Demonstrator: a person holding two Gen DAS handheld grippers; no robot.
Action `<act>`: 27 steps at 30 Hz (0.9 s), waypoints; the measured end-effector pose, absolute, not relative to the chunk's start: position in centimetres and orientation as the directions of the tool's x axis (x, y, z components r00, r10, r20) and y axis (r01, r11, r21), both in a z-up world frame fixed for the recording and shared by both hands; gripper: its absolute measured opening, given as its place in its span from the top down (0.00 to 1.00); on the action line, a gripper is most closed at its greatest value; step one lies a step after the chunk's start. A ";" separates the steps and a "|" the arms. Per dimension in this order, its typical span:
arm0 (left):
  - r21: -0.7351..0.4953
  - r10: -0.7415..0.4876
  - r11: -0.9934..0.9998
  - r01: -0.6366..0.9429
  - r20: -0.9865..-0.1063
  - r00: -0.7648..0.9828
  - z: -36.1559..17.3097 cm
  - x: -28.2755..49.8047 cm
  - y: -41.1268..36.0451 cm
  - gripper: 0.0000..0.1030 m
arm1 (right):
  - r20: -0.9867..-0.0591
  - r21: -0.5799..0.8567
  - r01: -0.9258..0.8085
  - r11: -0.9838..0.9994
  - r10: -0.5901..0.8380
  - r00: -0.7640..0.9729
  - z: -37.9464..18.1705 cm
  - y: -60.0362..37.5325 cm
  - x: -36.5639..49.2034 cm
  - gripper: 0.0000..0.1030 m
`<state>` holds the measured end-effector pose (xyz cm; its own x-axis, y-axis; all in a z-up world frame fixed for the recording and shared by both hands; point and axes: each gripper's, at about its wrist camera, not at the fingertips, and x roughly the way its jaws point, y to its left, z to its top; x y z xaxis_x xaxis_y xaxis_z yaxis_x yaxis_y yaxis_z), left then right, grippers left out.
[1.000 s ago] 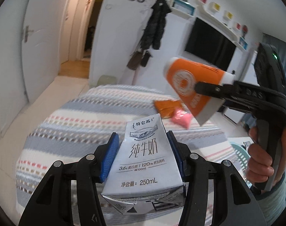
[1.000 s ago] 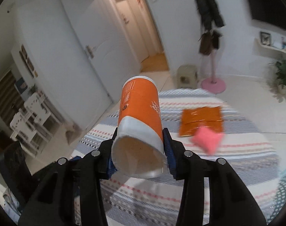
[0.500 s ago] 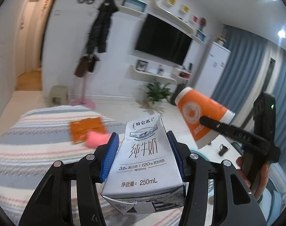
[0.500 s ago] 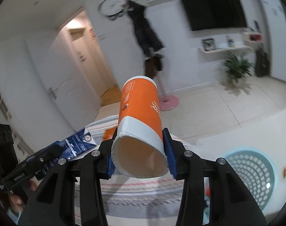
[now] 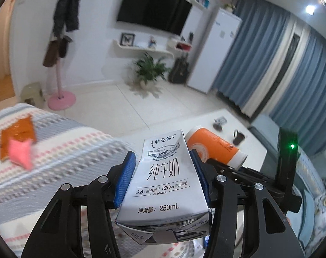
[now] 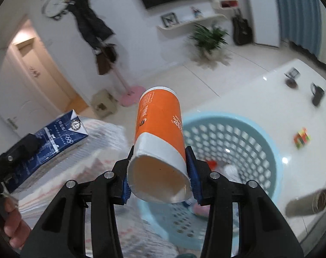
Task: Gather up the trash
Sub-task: 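Carry the carton and cup over the blue basket and release both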
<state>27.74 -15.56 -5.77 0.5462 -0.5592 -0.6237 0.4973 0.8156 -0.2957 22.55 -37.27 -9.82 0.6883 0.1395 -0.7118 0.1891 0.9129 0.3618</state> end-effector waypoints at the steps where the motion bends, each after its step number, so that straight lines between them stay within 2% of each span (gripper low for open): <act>1: -0.290 -0.559 0.812 0.507 -0.634 0.534 -6.3 27.8 -16.6 0.51 | -0.724 0.354 0.210 0.912 0.125 0.678 -10.5 -37.7 22.4 0.61; 11: -0.269 -0.544 0.796 0.542 -0.711 0.446 -9.9 27.9 -21.7 0.50 | -0.797 0.383 0.351 0.855 0.113 0.593 -15.5 -40.6 21.6 0.56; 17: -0.285 -0.555 0.794 0.537 -0.700 0.450 -9.7 27.3 -21.5 0.33 | -0.792 0.428 0.379 0.820 0.138 0.595 -16.3 -42.5 21.5 0.52; 27: -0.323 -0.576 0.792 0.518 -0.678 0.457 -9.0 25.7 -18.5 0.33 | -0.780 0.441 0.348 0.827 0.162 0.605 -15.1 -40.8 21.0 0.52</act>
